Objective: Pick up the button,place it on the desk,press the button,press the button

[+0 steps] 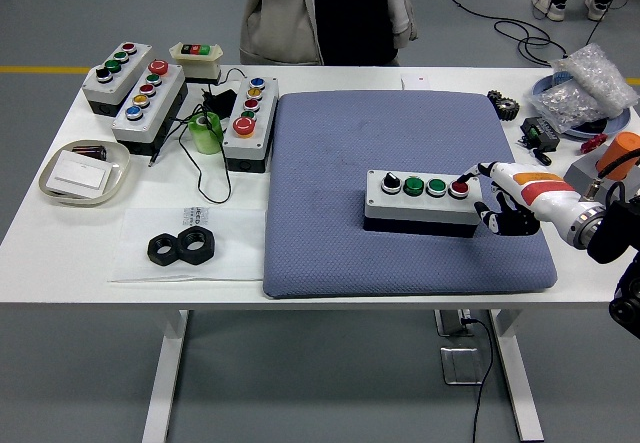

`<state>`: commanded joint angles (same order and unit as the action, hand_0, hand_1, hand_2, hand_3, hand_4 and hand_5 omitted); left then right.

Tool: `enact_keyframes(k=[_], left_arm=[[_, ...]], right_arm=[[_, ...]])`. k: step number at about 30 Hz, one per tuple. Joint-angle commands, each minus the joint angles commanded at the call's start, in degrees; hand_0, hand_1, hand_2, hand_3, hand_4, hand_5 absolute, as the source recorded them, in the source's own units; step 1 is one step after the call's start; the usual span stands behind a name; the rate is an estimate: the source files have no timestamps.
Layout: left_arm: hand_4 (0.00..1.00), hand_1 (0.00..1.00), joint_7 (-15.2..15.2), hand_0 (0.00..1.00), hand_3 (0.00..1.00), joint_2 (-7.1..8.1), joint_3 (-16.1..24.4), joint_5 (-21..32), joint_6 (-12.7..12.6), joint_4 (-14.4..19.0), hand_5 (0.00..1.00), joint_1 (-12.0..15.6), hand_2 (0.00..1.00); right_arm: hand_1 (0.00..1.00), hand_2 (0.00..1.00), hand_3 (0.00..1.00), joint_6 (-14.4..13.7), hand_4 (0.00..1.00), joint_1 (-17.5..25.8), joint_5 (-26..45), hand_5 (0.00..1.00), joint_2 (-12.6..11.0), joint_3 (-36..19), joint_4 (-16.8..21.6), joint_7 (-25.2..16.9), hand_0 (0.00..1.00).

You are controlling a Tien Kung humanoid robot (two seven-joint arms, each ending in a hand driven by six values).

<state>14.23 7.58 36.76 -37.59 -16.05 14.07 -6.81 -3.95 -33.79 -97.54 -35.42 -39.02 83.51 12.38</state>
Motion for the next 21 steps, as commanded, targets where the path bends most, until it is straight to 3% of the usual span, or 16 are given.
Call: enact_keyframes(k=[21], left_arm=[[0.688, 0.644, -0.11, 0.683, 0.785, -0.02, -0.2, 0.42, -0.08, -0.01, 0.998, -0.32, 0.74]], right_arm=[[0.002, 0.11, 0.784, 1.78, 0.567, -1.63, 0.25, 0.002, 1.19, 3.1, -3.46, 0.87, 0.212]])
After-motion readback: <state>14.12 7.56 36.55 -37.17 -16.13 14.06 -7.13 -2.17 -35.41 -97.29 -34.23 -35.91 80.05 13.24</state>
